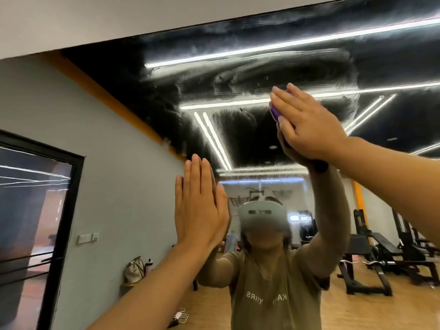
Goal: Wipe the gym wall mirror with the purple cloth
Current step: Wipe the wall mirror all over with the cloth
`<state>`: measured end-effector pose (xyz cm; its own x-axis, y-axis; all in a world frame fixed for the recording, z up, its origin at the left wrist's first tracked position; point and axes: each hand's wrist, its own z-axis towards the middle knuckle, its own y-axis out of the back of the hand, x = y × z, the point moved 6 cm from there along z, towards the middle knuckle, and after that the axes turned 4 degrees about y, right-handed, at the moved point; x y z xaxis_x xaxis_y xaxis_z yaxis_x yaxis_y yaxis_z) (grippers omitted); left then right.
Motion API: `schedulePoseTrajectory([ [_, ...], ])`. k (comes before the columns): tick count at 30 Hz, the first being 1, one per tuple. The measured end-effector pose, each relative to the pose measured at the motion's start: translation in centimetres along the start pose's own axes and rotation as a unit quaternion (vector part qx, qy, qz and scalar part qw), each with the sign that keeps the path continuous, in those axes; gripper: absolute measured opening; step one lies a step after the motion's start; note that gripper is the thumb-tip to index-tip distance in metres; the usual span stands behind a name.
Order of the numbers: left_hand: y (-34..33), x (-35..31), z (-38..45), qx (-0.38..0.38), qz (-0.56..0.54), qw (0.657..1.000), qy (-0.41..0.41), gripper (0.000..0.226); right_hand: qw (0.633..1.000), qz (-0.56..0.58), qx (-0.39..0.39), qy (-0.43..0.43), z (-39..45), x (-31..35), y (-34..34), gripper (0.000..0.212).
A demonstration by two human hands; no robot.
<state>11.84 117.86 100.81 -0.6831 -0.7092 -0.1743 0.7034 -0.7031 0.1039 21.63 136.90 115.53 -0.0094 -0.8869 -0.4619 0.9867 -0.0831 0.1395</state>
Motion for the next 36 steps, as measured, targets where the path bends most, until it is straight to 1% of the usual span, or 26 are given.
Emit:
schedulePoseTrajectory([
  [2, -0.1, -0.4, -0.1, -0.01, -0.003, 1.0, 0.013, 0.07, 0.999, 0.002, -0.021, -0.028, -0.7, 0.3, -0.1, 0.063],
  [3, -0.2, -0.6, -0.1, -0.013, -0.006, 1.0, 0.024, 0.072, 0.999, 0.003, -0.027, -0.018, -1.7, 1.0, -0.3, 0.063],
  [4, -0.4, -1.0, -0.2, -0.014, -0.006, 0.999, 0.035, 0.075, 1.0, 0.002, -0.018, 0.009, -3.0, 1.8, -0.5, 0.062],
  [7, -0.7, -1.9, -0.2, -0.026, -0.003, 0.997, 0.071, 0.081, 0.991, 0.01, 0.053, 0.122, -8.1, 3.9, -1.3, 0.056],
  [11, -1.1, -3.2, -0.3, -0.024, -0.022, 0.993, 0.11, 0.076, 0.964, 0.001, 0.115, 0.238, -14.5, 4.6, -1.2, 0.053],
  [14, -1.3, -3.8, -0.3, -0.014, -0.02, 0.992, 0.122, 0.078, 0.938, 0.001, 0.152, 0.313, -15.5, 4.0, -0.7, 0.051],
  [16, -1.2, -3.7, -0.3, -0.022, -0.014, 0.993, 0.117, 0.079, 0.927, 0.0, 0.166, 0.337, -14.2, 3.3, -0.3, 0.051],
  [17, -1.2, -3.6, -0.3, -0.028, -0.01, 0.994, 0.108, 0.079, 0.933, 0.001, 0.163, 0.321, -13.0, 2.5, -0.1, 0.05],
  [18, -1.2, -3.4, -0.4, -0.032, -0.005, 0.995, 0.097, 0.079, 0.946, 0.003, 0.152, 0.285, -11.4, 1.4, 0.3, 0.051],
  [20, -1.4, -3.2, -0.6, -0.04, 0.009, 0.996, 0.075, 0.077, 0.974, 0.0, 0.112, 0.195, -7.9, -1.4, 1.2, 0.053],
  [22, -1.7, -2.9, -0.8, -0.045, 0.023, 0.997, 0.062, 0.076, 0.992, -0.009, 0.06, 0.115, -4.9, -3.7, 2.0, 0.057],
  [25, -1.9, -2.7, -0.8, -0.062, 0.039, 0.996, 0.055, 0.076, 1.0, -0.009, 0.015, -0.018, -2.0, -5.8, 2.5, 0.061],
  [27, -2.0, -2.7, -0.8, -0.069, 0.038, 0.996, 0.052, 0.076, 0.998, -0.005, -0.006, -0.064, -2.1, -5.6, 2.3, 0.061],
  [29, -1.9, -2.7, -0.8, -0.077, 0.037, 0.995, 0.05, 0.075, 0.999, 0.005, -0.016, -0.047, -4.0, -4.0, 2.1, 0.06],
  [31, -1.9, -2.9, -0.8, -0.078, 0.038, 0.995, 0.047, 0.075, 1.0, 0.013, -0.002, 0.013, -7.6, -1.5, 1.7, 0.058],
  [33, -1.8, -3.0, -0.7, -0.075, 0.033, 0.996, 0.048, 0.077, 0.997, 0.016, 0.025, 0.071, -12.4, 0.9, 0.9, 0.055],
  [36, -1.8, -3.0, -1.1, -0.053, 0.04, 0.997, 0.031, 0.077, 0.984, -0.008, 0.096, 0.151, -20.1, 3.6, -0.2, 0.057],
])
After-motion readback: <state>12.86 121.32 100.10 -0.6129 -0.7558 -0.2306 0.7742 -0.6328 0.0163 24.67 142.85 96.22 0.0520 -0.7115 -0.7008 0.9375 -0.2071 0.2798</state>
